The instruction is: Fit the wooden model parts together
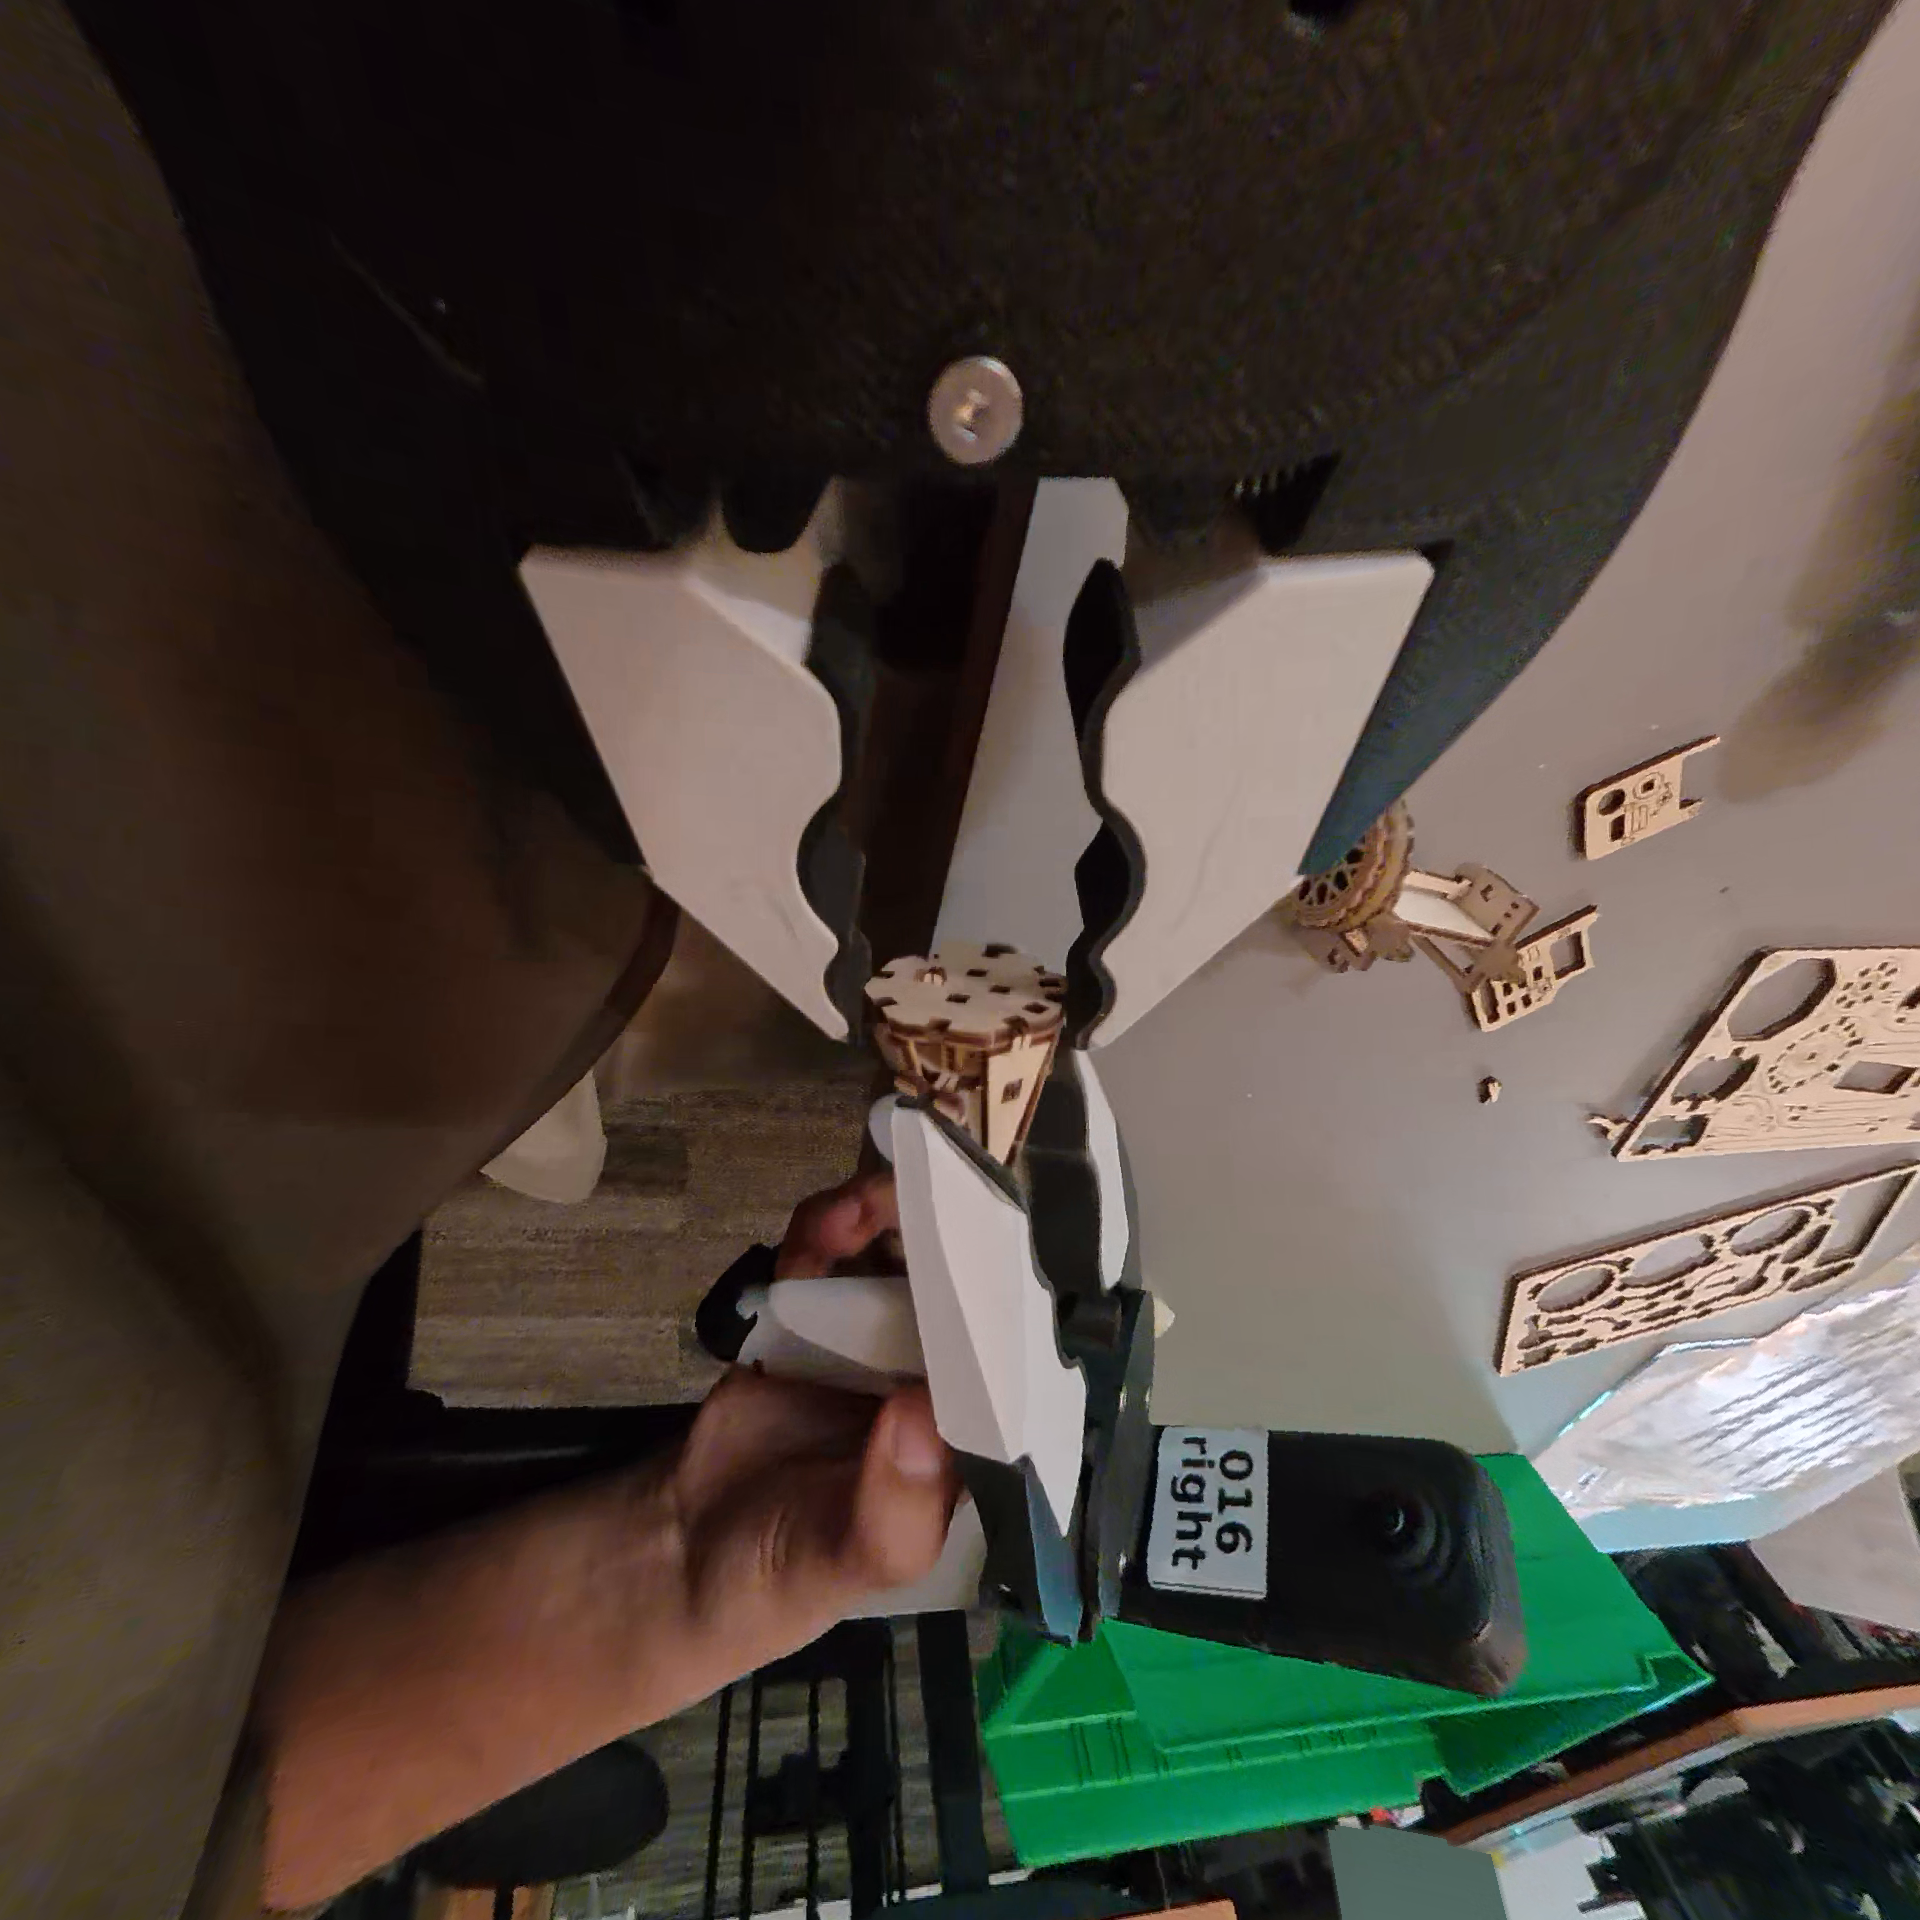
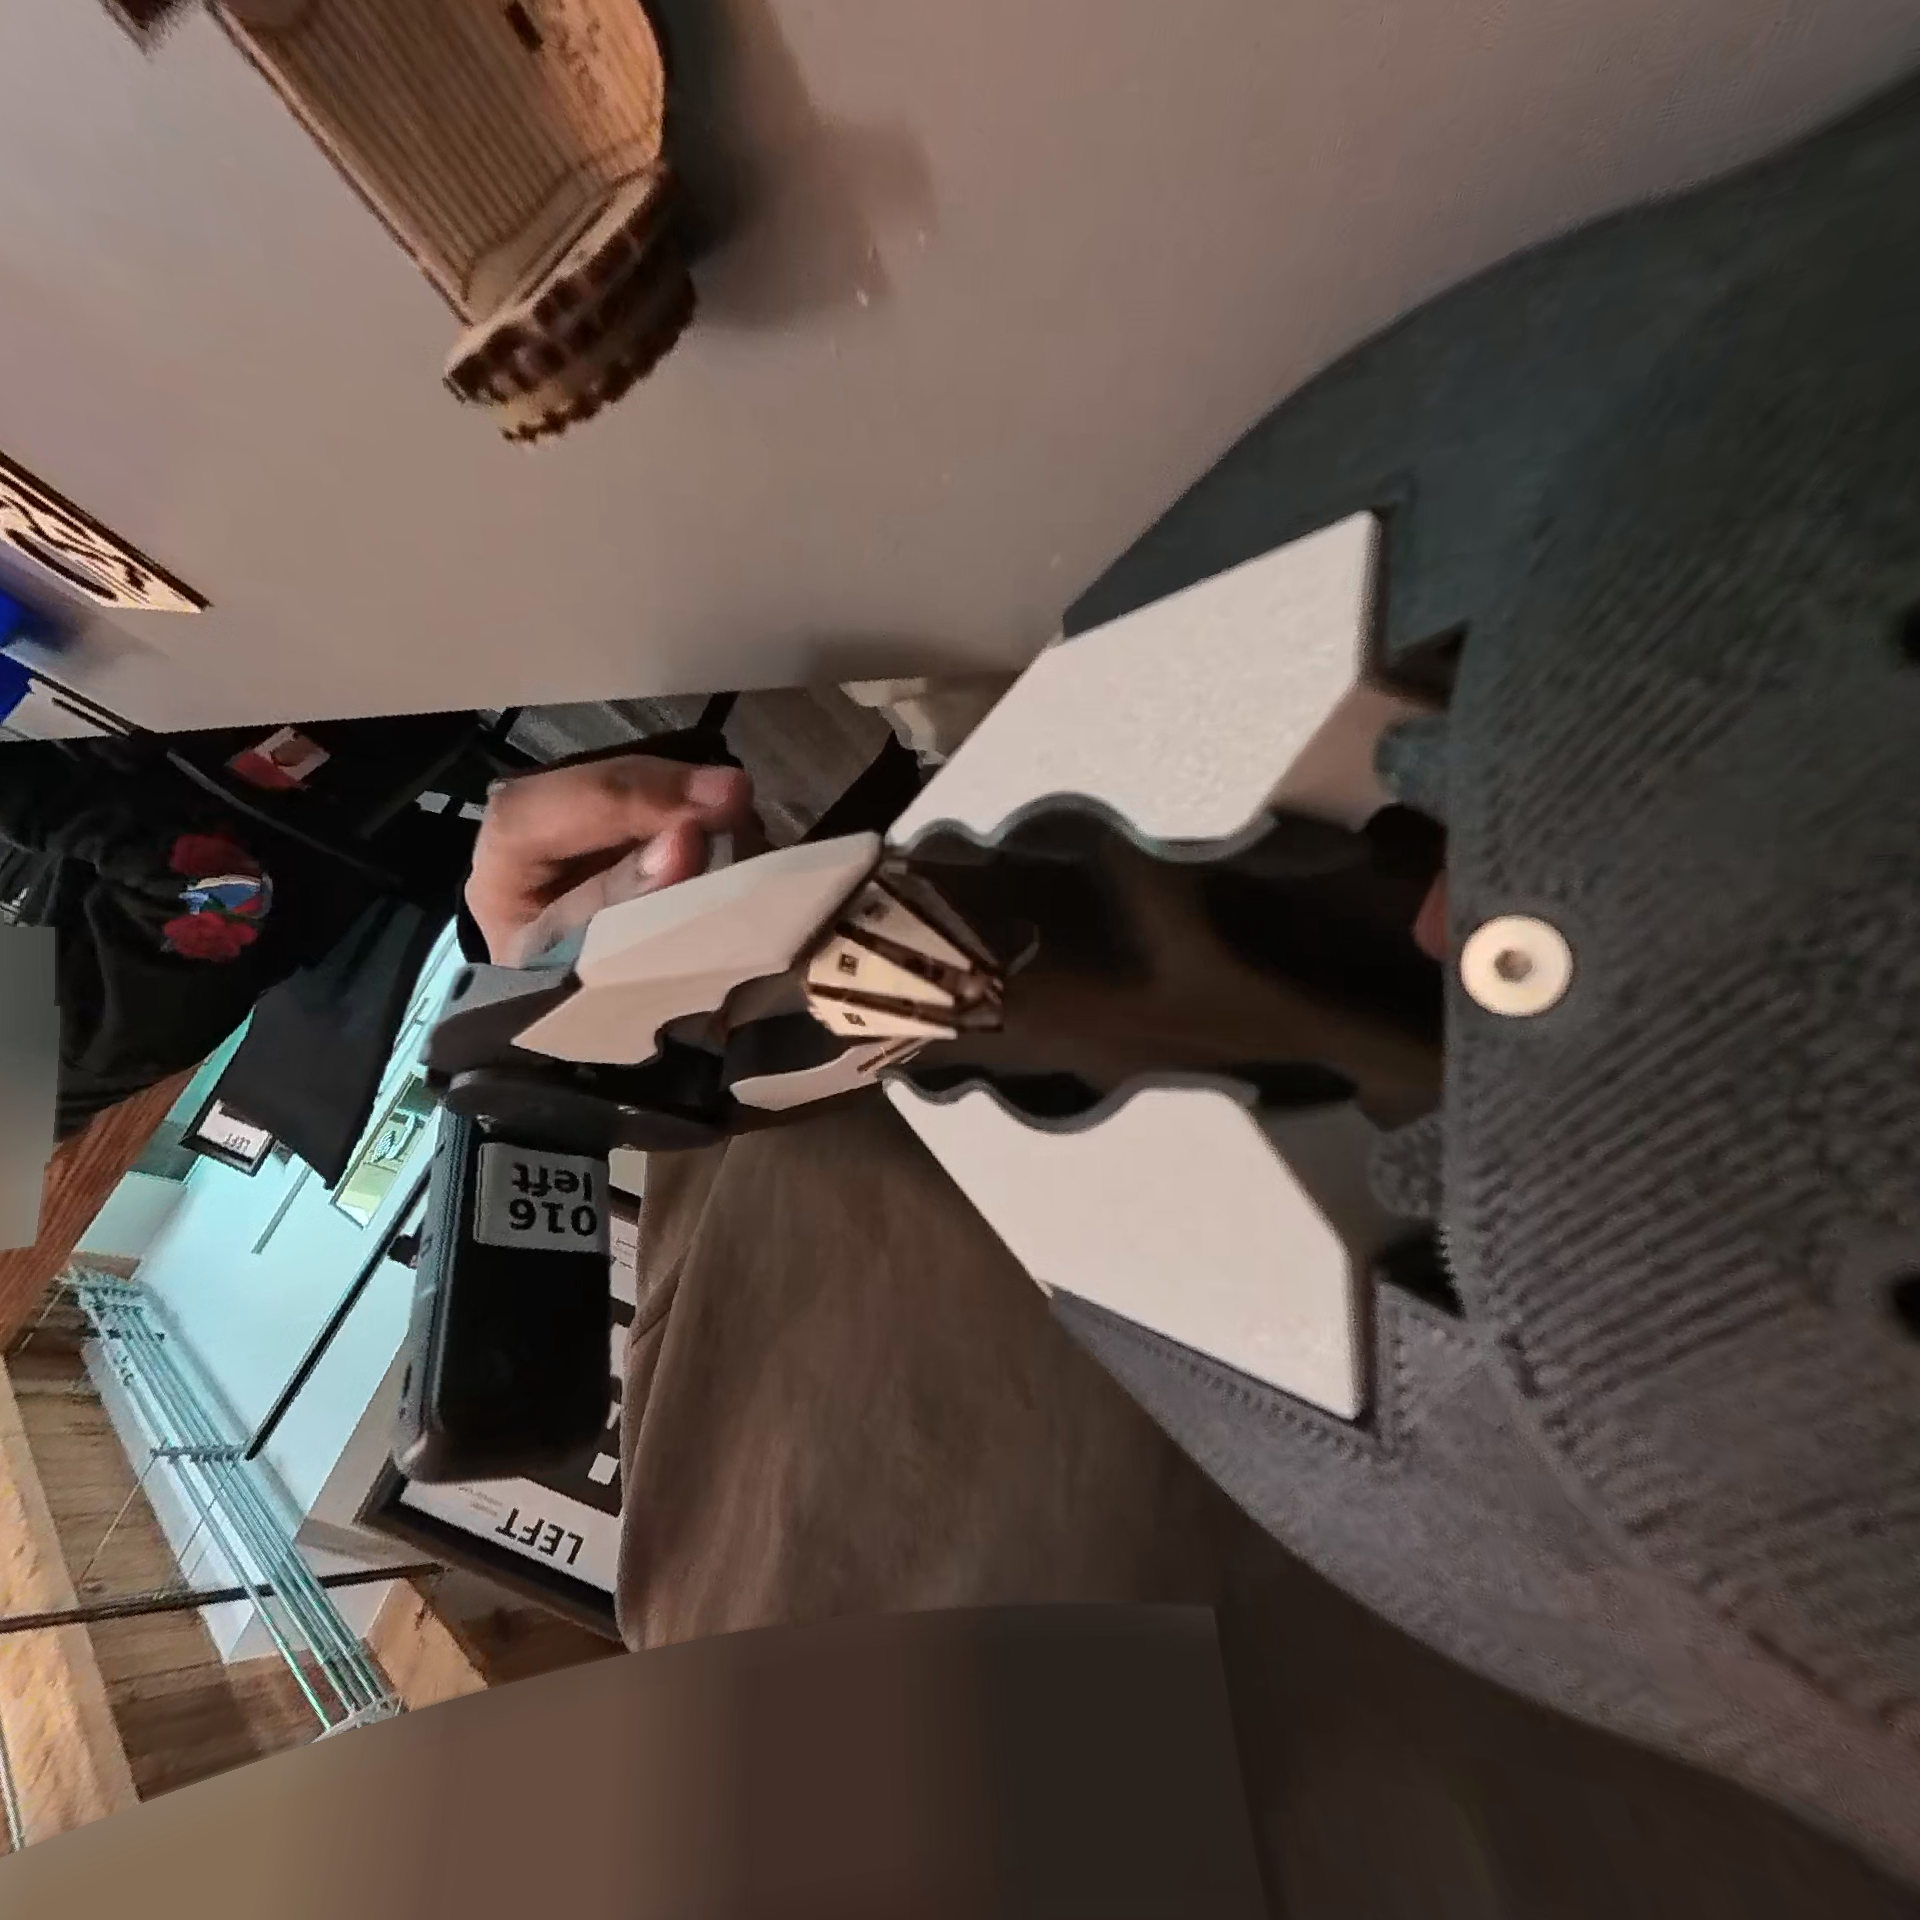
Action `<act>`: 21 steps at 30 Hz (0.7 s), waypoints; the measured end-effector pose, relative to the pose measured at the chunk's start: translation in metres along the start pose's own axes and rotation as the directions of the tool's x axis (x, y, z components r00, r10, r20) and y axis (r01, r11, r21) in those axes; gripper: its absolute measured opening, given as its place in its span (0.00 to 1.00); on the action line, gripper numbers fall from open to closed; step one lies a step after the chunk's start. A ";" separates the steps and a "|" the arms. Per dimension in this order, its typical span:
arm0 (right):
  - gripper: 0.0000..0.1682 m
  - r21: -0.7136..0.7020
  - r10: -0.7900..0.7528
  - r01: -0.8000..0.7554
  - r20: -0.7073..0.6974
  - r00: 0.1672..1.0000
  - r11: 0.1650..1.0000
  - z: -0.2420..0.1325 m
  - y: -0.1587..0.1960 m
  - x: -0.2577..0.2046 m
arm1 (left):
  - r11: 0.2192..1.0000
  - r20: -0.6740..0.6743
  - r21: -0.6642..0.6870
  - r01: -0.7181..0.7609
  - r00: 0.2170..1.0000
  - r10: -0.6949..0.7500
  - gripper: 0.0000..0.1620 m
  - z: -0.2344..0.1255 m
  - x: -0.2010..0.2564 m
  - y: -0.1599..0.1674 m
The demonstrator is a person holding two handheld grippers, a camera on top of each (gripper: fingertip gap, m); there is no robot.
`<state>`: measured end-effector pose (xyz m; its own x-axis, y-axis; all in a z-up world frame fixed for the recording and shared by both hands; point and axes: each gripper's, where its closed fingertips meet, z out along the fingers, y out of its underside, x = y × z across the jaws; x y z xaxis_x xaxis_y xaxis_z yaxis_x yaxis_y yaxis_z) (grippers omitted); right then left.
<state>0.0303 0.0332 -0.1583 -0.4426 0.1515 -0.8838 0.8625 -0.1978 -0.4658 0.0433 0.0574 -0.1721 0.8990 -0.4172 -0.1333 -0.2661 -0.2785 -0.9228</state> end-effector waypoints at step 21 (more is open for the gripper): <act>0.25 0.114 -0.330 0.366 -0.247 0.911 0.924 -0.003 -0.013 -0.009 | 0.997 0.143 0.050 -0.060 0.988 0.052 0.22 -0.001 -0.011 -0.014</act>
<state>0.0240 0.0376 -0.1440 -0.6275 0.4423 -0.6408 0.6071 -0.2373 -0.7583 0.0366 0.0649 -0.1574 0.9243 -0.3029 -0.2320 -0.3020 -0.2091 -0.9301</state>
